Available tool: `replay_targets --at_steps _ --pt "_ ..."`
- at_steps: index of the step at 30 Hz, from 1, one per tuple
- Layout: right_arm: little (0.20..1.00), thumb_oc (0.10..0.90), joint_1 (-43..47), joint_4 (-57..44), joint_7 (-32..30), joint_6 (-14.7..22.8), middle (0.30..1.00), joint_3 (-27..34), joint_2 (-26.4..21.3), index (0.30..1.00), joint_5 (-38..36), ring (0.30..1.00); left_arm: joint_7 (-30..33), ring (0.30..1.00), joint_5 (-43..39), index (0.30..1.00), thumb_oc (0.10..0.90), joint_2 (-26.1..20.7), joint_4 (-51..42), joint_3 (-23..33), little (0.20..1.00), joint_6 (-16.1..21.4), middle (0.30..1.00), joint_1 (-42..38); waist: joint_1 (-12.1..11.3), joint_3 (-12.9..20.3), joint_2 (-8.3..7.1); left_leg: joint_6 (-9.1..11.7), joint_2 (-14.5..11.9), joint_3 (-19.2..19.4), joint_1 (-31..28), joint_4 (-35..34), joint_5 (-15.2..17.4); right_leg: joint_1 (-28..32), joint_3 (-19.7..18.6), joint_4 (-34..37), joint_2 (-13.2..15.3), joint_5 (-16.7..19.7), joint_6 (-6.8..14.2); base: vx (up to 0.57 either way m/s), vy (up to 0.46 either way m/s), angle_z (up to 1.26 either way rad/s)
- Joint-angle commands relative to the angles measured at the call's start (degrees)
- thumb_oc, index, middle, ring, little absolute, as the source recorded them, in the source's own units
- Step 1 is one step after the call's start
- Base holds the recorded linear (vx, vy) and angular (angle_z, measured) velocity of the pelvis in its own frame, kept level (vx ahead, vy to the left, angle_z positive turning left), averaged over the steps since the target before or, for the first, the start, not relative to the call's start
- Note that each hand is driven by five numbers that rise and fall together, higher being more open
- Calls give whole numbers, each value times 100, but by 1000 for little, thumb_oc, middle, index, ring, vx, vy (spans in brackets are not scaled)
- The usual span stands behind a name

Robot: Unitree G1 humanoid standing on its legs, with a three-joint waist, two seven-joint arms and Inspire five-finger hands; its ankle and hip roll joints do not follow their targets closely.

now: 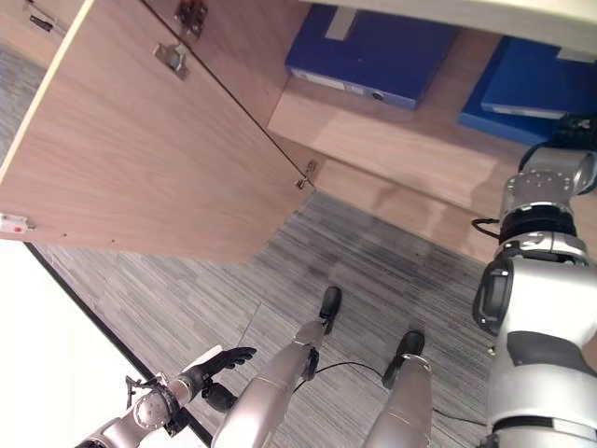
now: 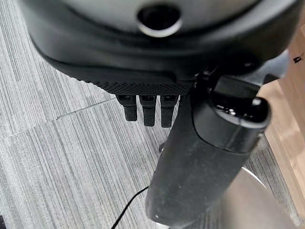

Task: Put the empty folder in the office cabinet

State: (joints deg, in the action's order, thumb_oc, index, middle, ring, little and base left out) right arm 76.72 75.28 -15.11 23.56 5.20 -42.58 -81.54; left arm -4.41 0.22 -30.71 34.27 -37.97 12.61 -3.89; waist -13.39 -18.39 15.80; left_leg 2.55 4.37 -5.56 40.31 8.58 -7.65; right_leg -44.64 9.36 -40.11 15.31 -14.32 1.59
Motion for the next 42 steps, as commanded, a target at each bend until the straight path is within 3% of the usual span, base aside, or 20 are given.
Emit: replay_targets --at_steps 1,2,5,8,10,11,15,20,32,42 --pt "900 800 414 9 -104 -338 900 -832 -920 900 638 900 6 900 -190 900 800 -336 127 84 900 124 900 85 -106 278 -142 160 -248 -7 -638 449 906 432 -341 706 -280 507 513 97 -16 -9" --pt "900 800 478 178 -238 -439 900 -851 -969 900 705 900 44 900 -180 900 800 -345 158 93 900 107 900 77 -88 325 -181 169 -242 -36 -719 427 1033 512 -375 699 -297 352 530 5 0 -10" --pt "900 800 792 592 -682 -868 900 -984 -967 900 937 900 179 900 -73 900 800 -429 284 69 900 15 900 38 -41 330 -265 161 -266 -31 -889 291 888 674 -275 848 -347 487 483 -24 -4 2" --pt "900 800 976 697 -862 -1019 900 -1076 -974 900 983 900 245 900 -50 900 800 -443 385 137 900 -56 900 17 -22 336 -325 172 -295 -65 -1093 155 851 909 -229 1009 -390 496 469 15 -40 4" --pt "900 800 1155 819 -1048 -1292 900 -1211 -1152 900 1192 900 255 900 -13 900 800 -376 514 179 900 -120 900 40 -8 433 -473 191 -339 -143 -1435 -84 817 1322 -118 1318 -417 531 465 17 -50 3" --pt "900 800 1179 837 -1043 -1300 900 -1229 -1160 900 1190 900 256 900 -14 900 800 -370 517 175 900 -119 900 34 -4 416 -457 192 -344 -150 -1465 -104 809 1358 -107 1344 -423 538 464 33 -51 2" --pt "900 800 1220 1106 -1065 -1538 900 -1245 -1291 900 1245 900 277 900 75 900 800 -142 1042 221 900 -246 900 -69 -18 554 -659 205 -444 -255 -1912 -366 792 1944 35 1750 -452 607 476 39 -54 10" --pt "900 800 936 1102 -1143 -1524 900 -1071 -1315 900 1274 900 325 900 -55 900 800 39 1230 389 900 -324 900 -46 -82 681 -760 198 -473 -317 -2296 -651 735 2429 160 2108 -455 671 494 28 -34 7" --pt "900 800 244 1332 -1339 -1604 900 -615 -962 900 1352 900 479 900 -96 900 800 485 1465 454 900 -413 900 -58 -159 838 -578 178 -504 -392 -2766 -1250 439 2812 275 2528 -523 791 498 3 4 2" --pt "900 800 -144 1213 -1375 -1468 900 -445 -460 900 1278 900 560 900 -262 900 800 638 1437 461 900 -422 900 -104 -128 781 -542 136 -527 -384 -2786 -1284 435 2816 246 2548 -565 802 488 -11 3 -2"
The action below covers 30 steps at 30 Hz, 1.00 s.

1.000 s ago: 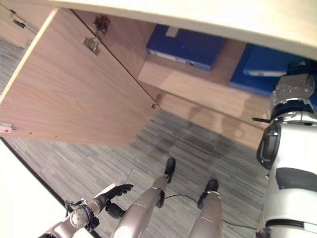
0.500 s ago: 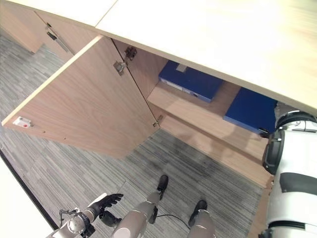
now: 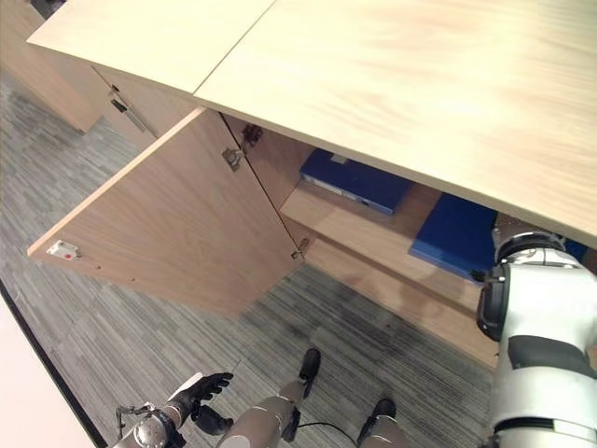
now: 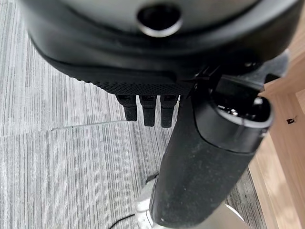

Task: Put the empty folder in the office cabinet

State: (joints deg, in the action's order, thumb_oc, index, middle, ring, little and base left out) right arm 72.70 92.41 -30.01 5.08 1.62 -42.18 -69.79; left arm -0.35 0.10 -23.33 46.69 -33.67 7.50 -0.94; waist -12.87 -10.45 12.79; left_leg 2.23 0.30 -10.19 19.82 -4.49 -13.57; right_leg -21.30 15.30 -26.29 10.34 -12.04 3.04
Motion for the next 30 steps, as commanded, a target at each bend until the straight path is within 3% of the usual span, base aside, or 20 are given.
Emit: replay_targets --at_steps 1,7,8,12,13,15,18,20,30 --pt "900 800 224 -517 118 408 900 -61 -464 900 58 900 148 900 -255 900 800 -100 190 32 900 84 900 -397 -174 -13 -251 171 -118 80 -765 30 1083 503 -358 1153 -68 510 343 0 0 0" --pt "900 800 -38 -1026 155 788 900 113 -118 900 -240 900 147 900 -286 900 800 -54 186 69 900 84 900 -415 -132 -38 -274 158 -116 84 -749 16 1024 517 -371 1237 -82 613 342 -15 14 -2" --pt "900 800 -115 -1370 158 926 900 104 330 900 -243 900 180 900 -534 900 800 183 148 -29 900 20 900 -650 -65 -74 -324 152 -124 98 -750 19 1028 514 -390 1233 -89 617 346 0 0 0" --pt "900 800 -641 -2399 111 1378 900 80 846 900 -227 900 298 900 -521 900 800 285 246 170 900 -38 900 -558 21 -132 -348 140 -125 149 -740 12 1026 513 -425 1288 -111 671 344 -29 24 -4" --pt "900 800 -1180 -3702 223 1768 900 -91 1338 900 -35 900 323 900 -530 900 800 378 269 269 900 -114 900 -565 122 -221 -372 133 -133 175 -734 8 1025 482 -474 1313 -126 721 336 -20 29 -6" --pt "900 800 -2128 -5500 41 2165 900 -274 2010 900 427 900 399 900 -453 900 800 520 412 379 900 -238 900 -560 283 -247 -436 121 -150 208 -755 3 1028 476 -526 1343 -134 765 321 -19 30 -6" --pt "900 800 -3390 -7181 21 2250 900 -670 2618 900 1021 900 564 900 -390 900 800 844 872 443 900 -375 900 -863 535 -249 -571 104 -165 269 -793 -2 1045 476 -591 1359 -128 829 311 -5 22 -7" --pt "900 800 -3828 -7578 106 2237 900 -843 2824 900 1144 900 640 900 -381 900 800 968 1003 469 900 -417 900 -995 633 -252 -643 101 -175 313 -827 -9 1057 486 -614 1374 -122 862 313 2 16 -10" --pt "900 800 -5022 -8381 317 2102 900 -1447 3088 900 1270 900 924 900 -466 900 800 1264 1246 594 900 -560 900 -1404 904 -257 -848 84 -193 470 -994 -33 1077 529 -737 1482 -138 1000 325 -11 12 -15"
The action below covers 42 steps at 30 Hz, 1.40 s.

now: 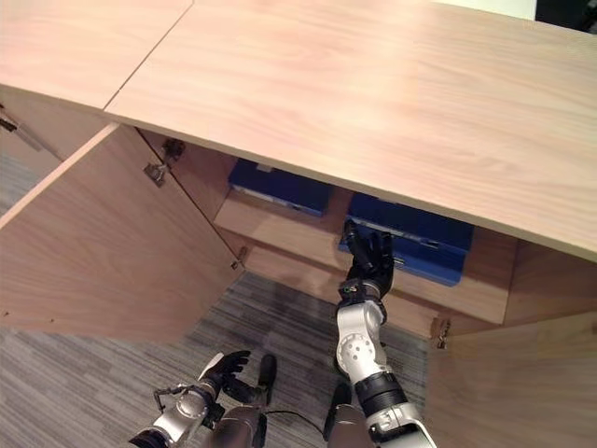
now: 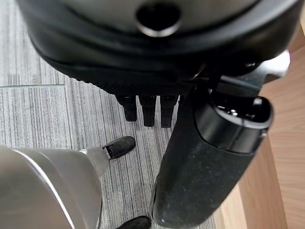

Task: Put the empty folder in the office cabinet

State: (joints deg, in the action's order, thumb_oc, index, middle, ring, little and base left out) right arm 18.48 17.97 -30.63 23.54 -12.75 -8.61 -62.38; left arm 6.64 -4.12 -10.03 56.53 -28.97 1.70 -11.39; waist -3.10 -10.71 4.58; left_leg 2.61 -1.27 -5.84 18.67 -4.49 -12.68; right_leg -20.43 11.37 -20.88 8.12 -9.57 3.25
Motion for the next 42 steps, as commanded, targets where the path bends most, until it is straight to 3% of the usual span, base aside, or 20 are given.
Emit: replay_targets --at_steps 1,10,11,12,13,14,16,17,18,20,26,30,42 --pt "900 800 314 -1019 405 249 900 -53 -294 900 539 900 238 900 -42 900 800 -66 250 131 900 23 900 -371 -64 -236 -40 43 -42 44 -888 -31 990 450 -350 943 84 758 304 0 0 0" --pt "900 800 -276 -1113 556 -28 900 -296 -439 900 823 900 250 900 59 900 800 -92 62 141 900 40 900 -292 -25 -244 -105 26 -55 49 -964 -35 997 497 -377 968 89 799 308 -1 0 0" --pt "476 518 -282 -952 529 -163 476 -305 -487 476 1045 476 270 900 49 900 800 -113 43 172 900 56 900 -296 -28 -251 -112 26 -51 63 -961 -33 993 501 -378 977 90 810 313 -31 3 0" --pt "300 400 -307 -927 503 -258 300 -291 -539 300 1251 300 281 900 41 900 800 -130 26 206 900 63 900 -301 -26 -256 -111 24 -49 70 -959 -35 993 501 -383 982 89 818 317 0 0 0" --pt "300 400 -362 -928 482 -329 300 -265 -560 300 1461 300 288 900 44 900 800 -137 22 236 900 75 900 -307 -23 -262 -110 21 -50 76 -961 -38 994 500 -385 984 89 816 316 0 0 0" --pt "300 400 -460 -864 505 -600 300 -243 -736 300 2267 300 290 900 69 900 800 -155 56 339 900 150 900 -341 -13 -276 -107 15 -52 85 -958 -44 990 500 -381 993 89 813 312 0 0 0" --pt "300 400 -503 -832 506 -664 300 -213 -832 300 2628 300 298 900 92 900 800 -183 46 392 900 204 900 -332 -9 -284 -104 13 -55 81 -954 -44 988 498 -377 992 90 811 311 0 0 0" --pt "300 400 -542 -672 325 -1006 300 -112 -1138 300 3994 300 309 900 140 900 800 -260 -44 469 900 325 900 -271 2 -305 -92 6 -55 68 -941 -44 984 489 -361 1003 92 805 323 0 0 0" --pt "300 400 -543 -678 316 -1013 300 -113 -1134 300 4009 300 309 900 140 900 800 -259 -44 470 900 325 900 -271 4 -307 -90 7 -56 67 -943 -43 986 491 -359 1000 91 802 323 0 0 0" --pt "300 400 -438 -507 81 -1277 300 13 -1425 300 5247 300 280 900 259 900 800 -312 -146 444 900 408 900 -202 1 -331 -81 -4 -67 52 -930 -39 987 470 -350 980 93 791 334 0 0 0" --pt "300 400 30 202 -185 -1628 300 11 -1810 300 6578 300 139 900 323 900 800 -357 -77 476 900 569 900 -239 -46 -387 -85 -12 -77 22 -906 -29 976 431 -376 956 81 778 349 0 0 0" --pt "300 400 373 784 -273 -1871 300 102 -2210 300 7213 300 62 900 376 900 800 -432 -70 464 900 689 900 -233 -116 -454 -70 -13 -64 -11 -838 -23 952 388 -352 918 90 762 365 0 0 0" --pt "300 400 1263 2292 -342 -2085 300 60 -2757 300 7336 300 -46 900 363 900 800 -661 -241 257 900 863 900 -32 -352 -563 44 -5 -33 -140 -683 -12 885 284 -277 863 117 760 384 -10 -7 4"
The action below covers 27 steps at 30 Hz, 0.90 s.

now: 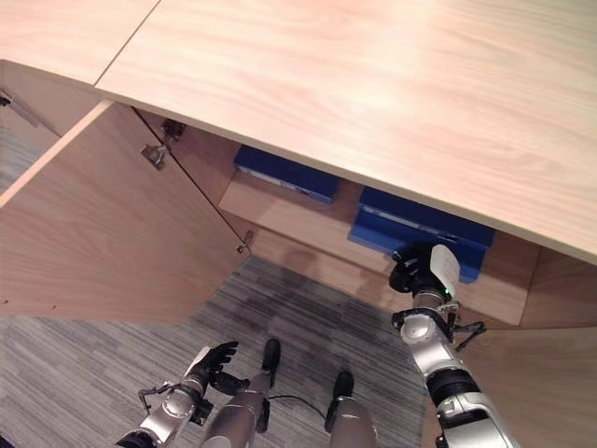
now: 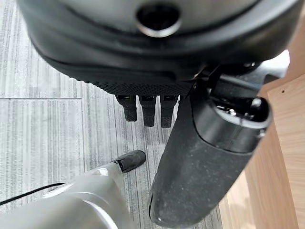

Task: Put the empty folder in the office cabinet

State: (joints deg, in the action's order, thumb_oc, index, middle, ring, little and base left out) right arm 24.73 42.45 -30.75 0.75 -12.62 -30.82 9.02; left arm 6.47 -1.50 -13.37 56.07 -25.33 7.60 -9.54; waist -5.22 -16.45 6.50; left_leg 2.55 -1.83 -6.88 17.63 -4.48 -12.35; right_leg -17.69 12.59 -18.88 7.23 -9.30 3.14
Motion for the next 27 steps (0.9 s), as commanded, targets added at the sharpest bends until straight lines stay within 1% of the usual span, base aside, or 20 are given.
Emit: replay_targets --at_steps 1,4,6,10,13,16,27 --pt "300 400 721 -43 -326 206 300 32 -567 300 157 300 -13 900 95 900 800 -341 -223 -115 900 282 900 -219 -154 -9 -135 3 23 -51 -563 -12 843 2 -387 660 210 735 395 -14 -8 10" --pt "300 400 843 137 -307 185 300 -40 -648 300 148 300 -18 900 84 900 800 -358 -237 -151 900 300 900 -206 -190 -38 -106 10 27 -78 -529 -11 820 -26 -365 646 215 732 391 -2 -3 3" --pt "300 400 998 454 -297 159 300 -120 -718 300 94 300 -35 900 91 900 800 -382 -284 -240 900 332 900 -201 -242 -77 -60 20 48 -98 -479 -10 795 -49 -334 636 221 725 387 -16 -7 5" --pt "300 400 1199 720 -280 137 300 -275 -772 300 66 300 -7 900 79 900 800 -382 -334 -336 900 355 900 -177 -299 -153 -2 25 64 -128 -405 -4 760 -112 -312 599 220 726 375 -22 -11 5" --pt "300 400 1339 995 -250 120 300 -392 -773 300 6 300 24 900 44 900 800 -375 -362 -389 900 380 900 -166 -342 -208 42 32 69 -148 -348 -1 732 -161 -279 588 231 739 375 -15 -17 8" --pt "300 400 1537 1363 -232 126 300 -524 -752 300 -143 300 71 900 10 900 800 -377 -439 -510 900 397 900 -133 -399 -287 130 40 84 -177 -261 2 705 -236 -250 567 234 737 370 -15 -7 7" --pt "300 400 1934 2076 -261 121 300 -639 -765 300 -585 300 145 900 -124 900 800 -423 -624 -719 900 435 900 -64 -493 -412 289 44 124 -201 -75 13 654 -428 -189 506 252 747 364 -3 -2 2"
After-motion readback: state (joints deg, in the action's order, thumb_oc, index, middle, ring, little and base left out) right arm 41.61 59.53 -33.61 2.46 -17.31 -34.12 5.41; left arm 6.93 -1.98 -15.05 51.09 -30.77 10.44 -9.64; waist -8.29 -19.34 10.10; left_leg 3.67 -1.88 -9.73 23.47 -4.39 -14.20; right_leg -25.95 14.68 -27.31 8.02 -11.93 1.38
